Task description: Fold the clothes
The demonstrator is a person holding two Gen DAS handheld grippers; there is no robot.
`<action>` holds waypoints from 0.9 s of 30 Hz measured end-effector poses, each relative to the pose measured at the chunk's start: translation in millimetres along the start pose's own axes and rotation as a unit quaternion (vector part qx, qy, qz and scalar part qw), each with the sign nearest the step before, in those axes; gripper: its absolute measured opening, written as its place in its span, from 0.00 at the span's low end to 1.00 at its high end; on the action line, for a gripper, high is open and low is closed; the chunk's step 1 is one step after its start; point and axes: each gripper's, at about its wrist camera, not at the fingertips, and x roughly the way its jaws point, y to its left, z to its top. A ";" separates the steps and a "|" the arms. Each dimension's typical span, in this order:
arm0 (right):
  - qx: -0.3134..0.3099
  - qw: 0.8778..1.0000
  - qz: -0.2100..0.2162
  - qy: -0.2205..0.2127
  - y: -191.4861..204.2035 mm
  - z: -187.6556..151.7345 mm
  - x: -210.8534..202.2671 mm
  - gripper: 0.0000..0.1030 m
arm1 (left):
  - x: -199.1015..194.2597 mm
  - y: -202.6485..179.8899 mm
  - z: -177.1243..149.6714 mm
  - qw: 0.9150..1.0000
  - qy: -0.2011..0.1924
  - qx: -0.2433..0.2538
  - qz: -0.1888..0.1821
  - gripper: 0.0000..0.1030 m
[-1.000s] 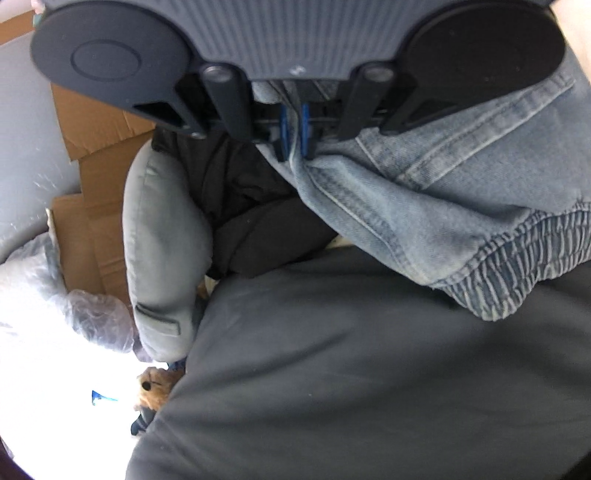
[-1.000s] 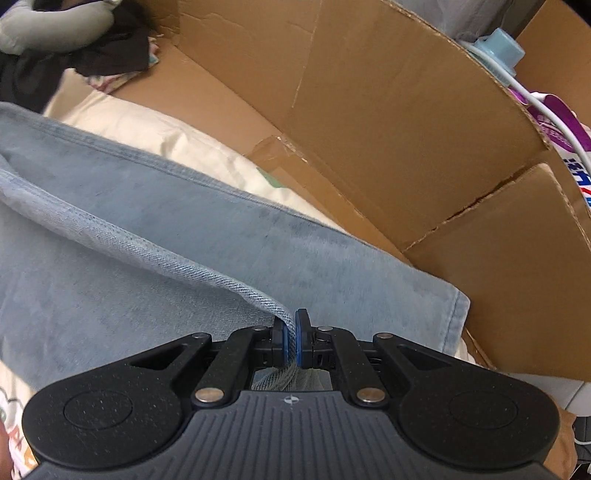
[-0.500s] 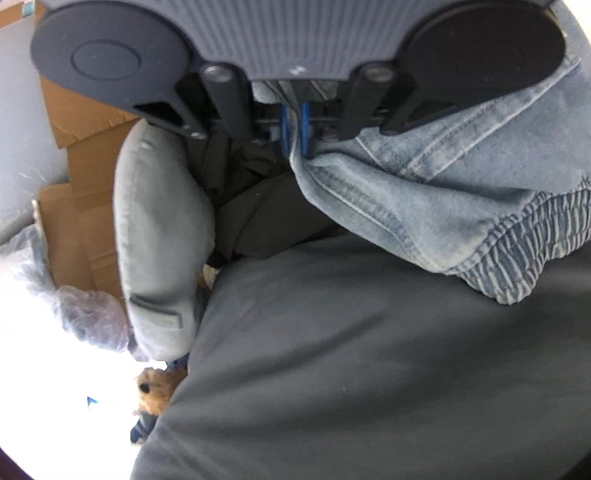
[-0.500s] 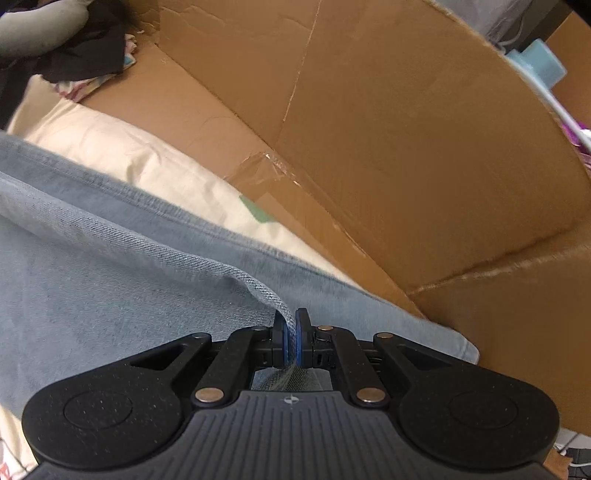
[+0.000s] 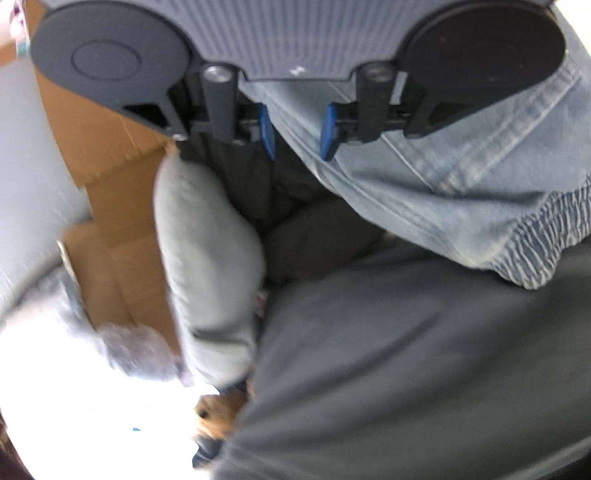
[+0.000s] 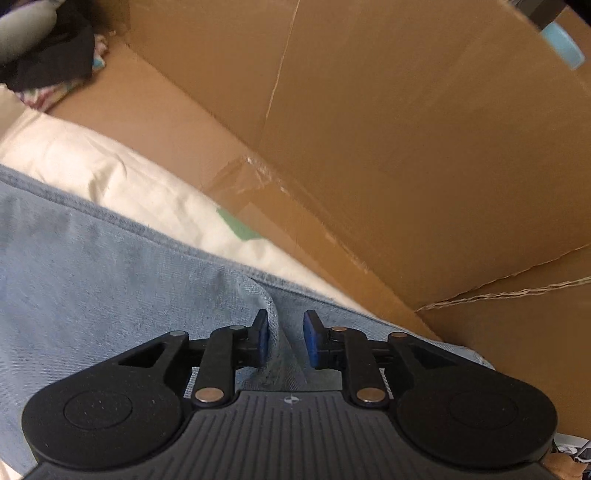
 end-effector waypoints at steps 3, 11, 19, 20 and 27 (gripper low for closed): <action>0.009 1.000 0.007 -0.008 -2.1 -2.3 -6.0 0.24 | 3.9 -7.0 -11.0 1.000 0.018 0.021 -0.004 0.27; -0.013 1.000 0.007 -0.008 3.9 -0.3 -3.9 0.08 | 21.4 -22.2 -42.2 0.996 0.048 0.079 0.004 0.27; -0.041 0.999 -0.015 -0.007 14.5 1.8 1.0 0.02 | 36.2 -27.9 -44.2 0.993 0.044 0.109 0.019 0.26; -0.043 0.999 -0.016 -0.009 14.6 1.6 0.6 0.02 | 37.4 -28.4 -43.9 0.992 0.043 0.113 0.022 0.26; -0.048 0.998 -0.037 -0.024 15.9 1.6 -6.7 0.02 | 45.7 -27.2 -42.4 0.991 0.038 0.122 0.030 0.23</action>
